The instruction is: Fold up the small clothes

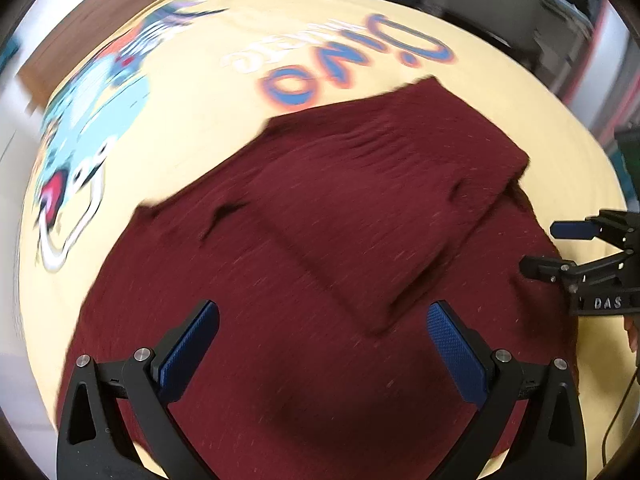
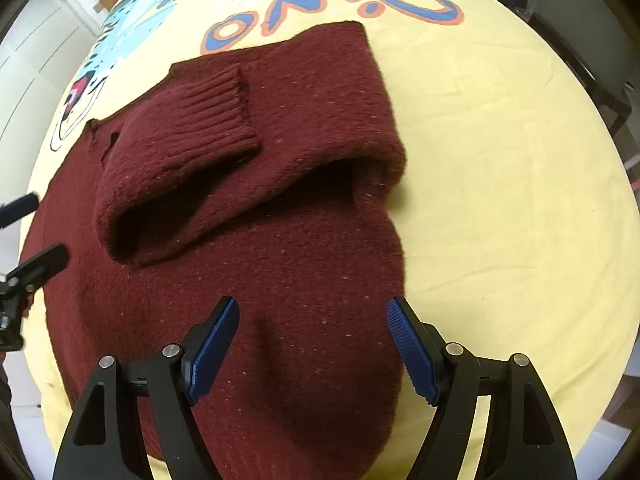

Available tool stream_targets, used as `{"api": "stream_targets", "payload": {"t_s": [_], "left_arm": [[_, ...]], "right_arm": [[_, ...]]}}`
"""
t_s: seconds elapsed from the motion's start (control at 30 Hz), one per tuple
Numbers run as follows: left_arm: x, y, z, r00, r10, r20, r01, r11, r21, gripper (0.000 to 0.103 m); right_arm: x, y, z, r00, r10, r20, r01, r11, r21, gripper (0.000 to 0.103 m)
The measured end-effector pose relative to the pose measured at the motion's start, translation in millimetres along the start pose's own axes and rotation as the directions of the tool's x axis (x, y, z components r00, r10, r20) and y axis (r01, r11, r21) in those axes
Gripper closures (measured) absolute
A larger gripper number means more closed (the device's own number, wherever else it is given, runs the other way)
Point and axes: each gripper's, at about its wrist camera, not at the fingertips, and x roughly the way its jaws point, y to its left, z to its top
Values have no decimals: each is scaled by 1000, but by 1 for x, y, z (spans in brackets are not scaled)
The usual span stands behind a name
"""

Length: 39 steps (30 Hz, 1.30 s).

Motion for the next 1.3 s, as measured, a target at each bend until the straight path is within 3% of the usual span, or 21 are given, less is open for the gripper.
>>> {"api": "stream_targets", "payload": {"t_s": [0.3,0.4,0.47,0.53,0.63,0.77,0.9,1.13,1.17,1.27,1.3], "left_arm": [[55,-40,38,993,105,-59,-94,982,166,4],[73,-43,46,988,133,-84,-114,973,201,31],[85,-40,50,985,108,-133,-83,979,184,43],[96,-32,52,980,85,-178,-57,986,156,67],[100,-21,55,981,92,-170,-68,987,143,88],[84,10,56,992,35,-123,-27,997,69,92],[62,54,51,998,31,-55,-32,999,-16,92],[41,138,20,1000,25,15,-21,970,-242,92],[42,151,13,999,23,23,-16,960,-279,93],[40,176,-5,999,27,30,-14,935,-354,93],[42,185,-11,999,25,31,-11,925,-380,93]], "right_arm": [[-1,-25,-4,1000,7,-8,-7,999,44,25],[0,-32,-5,1000,1,-18,0,998,58,25],[1,-38,-8,1000,-1,-23,3,998,64,25],[2,-39,-9,1000,-2,-29,4,998,70,25],[3,-42,-10,999,-5,-34,7,998,70,25],[0,-43,-7,1000,-14,-22,16,997,73,25],[-3,-39,4,1000,-27,4,27,997,73,25],[2,-29,34,993,-105,57,104,994,19,26],[5,-27,38,993,-104,59,103,995,16,30],[19,-22,47,993,-111,38,110,994,6,76],[22,-18,47,994,-100,33,100,995,0,81]]}}
